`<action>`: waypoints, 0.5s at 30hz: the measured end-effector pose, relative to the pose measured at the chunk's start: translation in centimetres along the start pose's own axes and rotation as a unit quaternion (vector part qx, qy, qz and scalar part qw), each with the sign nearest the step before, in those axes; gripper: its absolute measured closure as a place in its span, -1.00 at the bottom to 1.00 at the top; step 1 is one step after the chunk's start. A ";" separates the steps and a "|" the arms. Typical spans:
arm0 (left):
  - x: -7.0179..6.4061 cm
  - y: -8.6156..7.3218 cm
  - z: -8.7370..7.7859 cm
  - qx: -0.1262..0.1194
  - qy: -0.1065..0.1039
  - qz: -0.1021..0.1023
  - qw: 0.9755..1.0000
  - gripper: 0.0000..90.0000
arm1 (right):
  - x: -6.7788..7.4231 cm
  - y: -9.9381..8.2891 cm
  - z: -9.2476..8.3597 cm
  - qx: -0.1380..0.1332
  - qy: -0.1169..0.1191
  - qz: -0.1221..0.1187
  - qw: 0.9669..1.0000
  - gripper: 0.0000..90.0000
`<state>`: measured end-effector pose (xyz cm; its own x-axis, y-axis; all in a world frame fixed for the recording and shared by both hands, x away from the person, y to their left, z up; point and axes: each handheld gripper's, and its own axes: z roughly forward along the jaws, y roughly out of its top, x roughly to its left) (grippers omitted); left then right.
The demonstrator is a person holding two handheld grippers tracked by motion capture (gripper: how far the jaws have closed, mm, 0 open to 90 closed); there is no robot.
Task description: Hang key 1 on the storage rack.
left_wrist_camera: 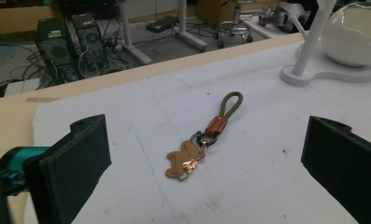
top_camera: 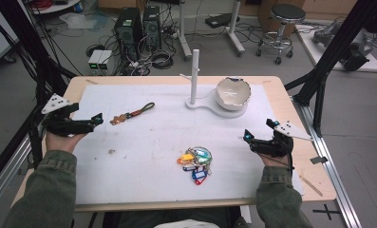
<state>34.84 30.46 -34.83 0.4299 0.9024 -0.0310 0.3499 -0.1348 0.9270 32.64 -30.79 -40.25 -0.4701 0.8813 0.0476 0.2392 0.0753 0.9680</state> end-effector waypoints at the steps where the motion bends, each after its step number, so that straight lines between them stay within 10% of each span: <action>1: 0.0 0.0 0.0 0.000 0.000 0.000 1.000 -0.96 | 0.0 0.0 0.0 0.000 0.000 0.000 1.000 -0.99; 15: -0.2 1.7 1.8 0.016 -0.018 0.015 1.000 -0.96 | -0.1 0.0 0.1 0.002 -0.001 0.002 1.000 -0.98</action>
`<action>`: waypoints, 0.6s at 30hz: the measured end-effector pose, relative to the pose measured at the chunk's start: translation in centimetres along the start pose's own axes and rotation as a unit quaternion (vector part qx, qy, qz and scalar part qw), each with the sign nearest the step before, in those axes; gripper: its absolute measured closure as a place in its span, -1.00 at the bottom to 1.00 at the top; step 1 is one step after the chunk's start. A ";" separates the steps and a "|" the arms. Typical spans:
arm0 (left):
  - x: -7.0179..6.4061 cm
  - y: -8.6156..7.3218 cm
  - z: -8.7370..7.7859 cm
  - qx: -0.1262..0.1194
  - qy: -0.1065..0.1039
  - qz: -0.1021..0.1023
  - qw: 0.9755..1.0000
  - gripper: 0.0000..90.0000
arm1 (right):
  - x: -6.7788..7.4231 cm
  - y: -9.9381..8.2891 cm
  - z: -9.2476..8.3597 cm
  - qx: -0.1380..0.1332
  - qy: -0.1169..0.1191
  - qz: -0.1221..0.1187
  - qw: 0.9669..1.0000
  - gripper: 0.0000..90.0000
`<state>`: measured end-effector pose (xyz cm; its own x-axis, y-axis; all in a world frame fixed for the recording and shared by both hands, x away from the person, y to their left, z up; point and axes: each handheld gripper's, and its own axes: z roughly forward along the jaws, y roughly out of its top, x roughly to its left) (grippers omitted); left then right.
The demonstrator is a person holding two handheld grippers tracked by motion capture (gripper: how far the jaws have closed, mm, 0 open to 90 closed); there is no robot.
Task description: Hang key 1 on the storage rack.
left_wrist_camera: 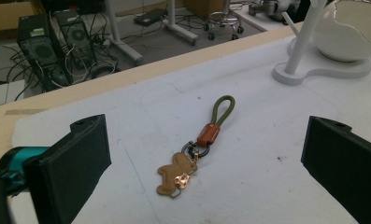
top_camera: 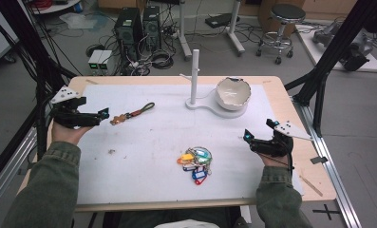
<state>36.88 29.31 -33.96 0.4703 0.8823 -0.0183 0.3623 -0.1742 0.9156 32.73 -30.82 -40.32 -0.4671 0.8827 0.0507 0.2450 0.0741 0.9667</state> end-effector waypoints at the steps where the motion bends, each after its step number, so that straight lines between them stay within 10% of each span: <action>1: -0.1 0.3 0.2 0.002 -0.004 0.002 1.000 -0.96 | 0.0 0.0 0.0 0.000 0.000 -0.002 1.000 -0.98; 18: -0.6 2.3 2.1 0.018 -0.023 0.015 0.999 -0.96 | 0.0 0.0 0.0 -0.001 -0.001 -0.001 1.000 -0.98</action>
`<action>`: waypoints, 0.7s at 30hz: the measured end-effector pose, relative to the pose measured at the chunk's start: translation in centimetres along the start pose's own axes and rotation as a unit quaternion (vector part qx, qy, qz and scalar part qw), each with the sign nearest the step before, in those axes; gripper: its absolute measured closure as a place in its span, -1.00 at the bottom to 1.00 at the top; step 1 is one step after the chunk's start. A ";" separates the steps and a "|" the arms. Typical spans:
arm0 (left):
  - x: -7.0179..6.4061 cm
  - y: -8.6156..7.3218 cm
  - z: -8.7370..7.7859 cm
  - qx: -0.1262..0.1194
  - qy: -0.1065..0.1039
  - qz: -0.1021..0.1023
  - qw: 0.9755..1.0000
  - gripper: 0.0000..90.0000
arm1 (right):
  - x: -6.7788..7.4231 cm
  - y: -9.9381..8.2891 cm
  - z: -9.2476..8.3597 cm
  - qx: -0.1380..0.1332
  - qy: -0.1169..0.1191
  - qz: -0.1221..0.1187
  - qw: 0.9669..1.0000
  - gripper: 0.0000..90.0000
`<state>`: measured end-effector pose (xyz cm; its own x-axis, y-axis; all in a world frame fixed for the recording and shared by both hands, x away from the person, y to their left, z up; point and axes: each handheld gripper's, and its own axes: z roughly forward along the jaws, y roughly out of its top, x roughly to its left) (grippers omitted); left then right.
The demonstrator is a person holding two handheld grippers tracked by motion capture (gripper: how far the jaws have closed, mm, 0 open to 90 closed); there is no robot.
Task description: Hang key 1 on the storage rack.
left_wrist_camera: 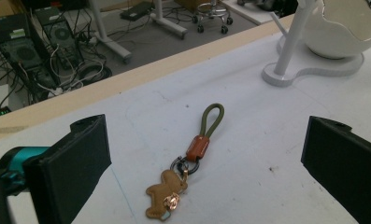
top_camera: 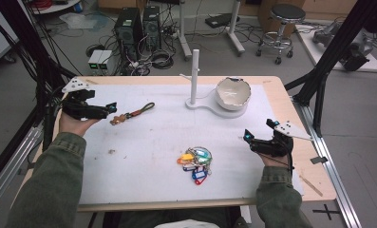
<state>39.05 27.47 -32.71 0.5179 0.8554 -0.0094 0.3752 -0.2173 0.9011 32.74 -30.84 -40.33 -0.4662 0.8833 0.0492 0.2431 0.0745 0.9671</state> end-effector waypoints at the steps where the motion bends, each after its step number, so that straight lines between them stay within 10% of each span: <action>1: 0.0 0.3 0.2 0.004 -0.003 0.002 1.000 -0.96 | 0.0 0.0 0.0 -0.001 0.000 0.000 1.000 -0.98; 21: 0.3 2.3 3.1 0.022 -0.019 0.019 0.999 -0.96 | 0.0 0.0 0.0 0.002 -0.002 0.002 1.000 -0.98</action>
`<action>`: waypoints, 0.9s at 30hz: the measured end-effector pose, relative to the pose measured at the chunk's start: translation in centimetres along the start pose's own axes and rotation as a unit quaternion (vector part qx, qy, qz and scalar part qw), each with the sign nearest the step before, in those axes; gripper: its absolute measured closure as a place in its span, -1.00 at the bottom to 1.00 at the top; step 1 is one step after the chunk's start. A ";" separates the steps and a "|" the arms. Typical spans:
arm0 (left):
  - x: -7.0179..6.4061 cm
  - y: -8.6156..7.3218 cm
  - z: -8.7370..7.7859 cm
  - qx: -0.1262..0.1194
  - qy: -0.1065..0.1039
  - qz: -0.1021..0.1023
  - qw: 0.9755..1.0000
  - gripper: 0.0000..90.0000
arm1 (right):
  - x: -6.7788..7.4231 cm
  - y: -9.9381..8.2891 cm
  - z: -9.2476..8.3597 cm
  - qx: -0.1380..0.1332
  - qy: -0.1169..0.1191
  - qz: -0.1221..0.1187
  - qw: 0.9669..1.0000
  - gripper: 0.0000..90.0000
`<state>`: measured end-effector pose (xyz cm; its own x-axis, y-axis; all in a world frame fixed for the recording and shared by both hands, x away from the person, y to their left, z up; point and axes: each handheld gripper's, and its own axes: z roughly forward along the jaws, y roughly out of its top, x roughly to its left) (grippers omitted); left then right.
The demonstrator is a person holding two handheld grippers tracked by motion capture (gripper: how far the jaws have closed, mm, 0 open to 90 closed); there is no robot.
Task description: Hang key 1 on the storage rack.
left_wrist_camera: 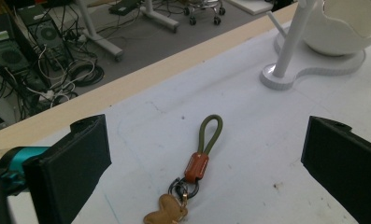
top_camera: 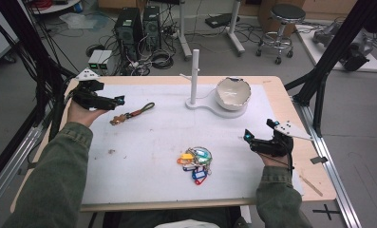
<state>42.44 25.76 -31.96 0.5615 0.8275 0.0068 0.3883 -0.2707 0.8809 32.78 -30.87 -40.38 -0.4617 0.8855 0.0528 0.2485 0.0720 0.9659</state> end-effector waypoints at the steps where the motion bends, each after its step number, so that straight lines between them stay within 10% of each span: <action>1: 0.0 0.0 0.0 0.000 0.000 0.000 1.000 -0.96 | 0.0 0.0 0.0 0.000 0.000 0.000 1.000 -0.98; 27: 0.1 1.1 5.0 0.051 -0.029 0.015 0.998 -0.96 | -0.1 -0.1 0.0 0.000 -0.002 0.003 1.000 -0.98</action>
<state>46.52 23.08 -33.38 0.6150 0.7885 0.0028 0.4406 -0.3466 0.8281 32.84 -30.92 -40.46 -0.4572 0.8875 0.0578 0.2518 0.0668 0.9655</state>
